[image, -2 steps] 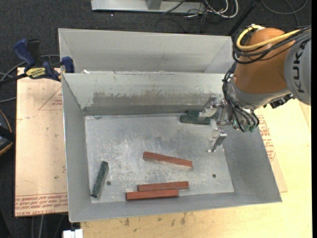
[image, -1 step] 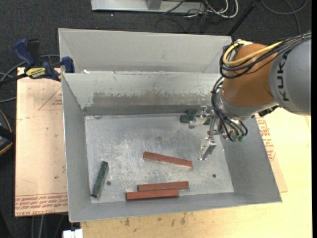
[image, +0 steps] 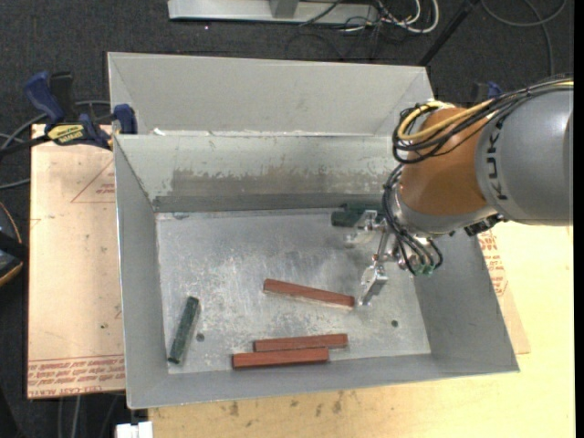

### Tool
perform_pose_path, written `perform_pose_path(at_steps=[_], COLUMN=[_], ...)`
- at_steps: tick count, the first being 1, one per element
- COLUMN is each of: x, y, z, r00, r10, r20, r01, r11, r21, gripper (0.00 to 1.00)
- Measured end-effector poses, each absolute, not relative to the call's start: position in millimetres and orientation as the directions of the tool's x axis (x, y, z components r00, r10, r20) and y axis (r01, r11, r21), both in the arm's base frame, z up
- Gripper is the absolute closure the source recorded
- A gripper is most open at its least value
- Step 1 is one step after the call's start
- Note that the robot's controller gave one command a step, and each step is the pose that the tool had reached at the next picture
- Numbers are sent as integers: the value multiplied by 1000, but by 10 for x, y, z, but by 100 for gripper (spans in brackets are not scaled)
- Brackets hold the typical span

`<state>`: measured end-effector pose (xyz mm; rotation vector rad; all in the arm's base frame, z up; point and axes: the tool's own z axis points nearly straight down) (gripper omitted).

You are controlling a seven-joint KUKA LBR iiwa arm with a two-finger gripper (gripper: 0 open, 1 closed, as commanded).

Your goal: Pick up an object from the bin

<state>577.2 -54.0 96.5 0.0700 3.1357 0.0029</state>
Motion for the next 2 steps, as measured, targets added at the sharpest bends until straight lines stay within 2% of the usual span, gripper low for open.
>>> perform_pose_path(at_steps=[1,2], x=[5655,5623], y=[-284,-241], z=[796,762], r00=[-987,-987], r10=[-157,-159], r20=[-23,-14], r01=[-157,-159], r11=[988,987], r21=[-12,-3], gripper=[100,0])
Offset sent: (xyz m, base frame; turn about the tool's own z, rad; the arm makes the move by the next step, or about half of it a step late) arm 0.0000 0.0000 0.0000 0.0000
